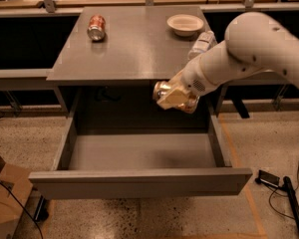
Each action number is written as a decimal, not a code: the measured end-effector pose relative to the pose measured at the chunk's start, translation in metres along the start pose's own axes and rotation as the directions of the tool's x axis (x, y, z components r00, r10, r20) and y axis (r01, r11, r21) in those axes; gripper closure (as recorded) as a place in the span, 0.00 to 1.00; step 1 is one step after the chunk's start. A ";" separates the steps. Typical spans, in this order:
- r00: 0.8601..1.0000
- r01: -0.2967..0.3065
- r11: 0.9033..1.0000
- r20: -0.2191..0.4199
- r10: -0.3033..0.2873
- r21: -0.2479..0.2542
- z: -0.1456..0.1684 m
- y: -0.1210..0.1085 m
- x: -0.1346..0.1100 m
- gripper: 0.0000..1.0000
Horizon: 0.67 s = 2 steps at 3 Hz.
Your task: Pick orange can from top drawer and place on counter
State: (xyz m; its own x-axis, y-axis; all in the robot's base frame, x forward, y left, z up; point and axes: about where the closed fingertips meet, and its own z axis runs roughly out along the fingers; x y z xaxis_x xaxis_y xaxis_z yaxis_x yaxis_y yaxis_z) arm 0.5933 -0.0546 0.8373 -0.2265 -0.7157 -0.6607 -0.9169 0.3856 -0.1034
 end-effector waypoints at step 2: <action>0.998 0.050 0.996 -0.045 -0.054 -0.075 -0.031 -0.045 -0.016 1.00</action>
Offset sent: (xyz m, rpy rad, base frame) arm 0.0229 -0.0116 0.0044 -0.0145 0.0526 0.0398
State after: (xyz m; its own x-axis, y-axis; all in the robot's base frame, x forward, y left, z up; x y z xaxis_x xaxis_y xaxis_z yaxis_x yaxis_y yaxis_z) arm 0.6285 -0.0788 0.8758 -0.1912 -0.7608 -0.6202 -0.9491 0.3044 -0.0807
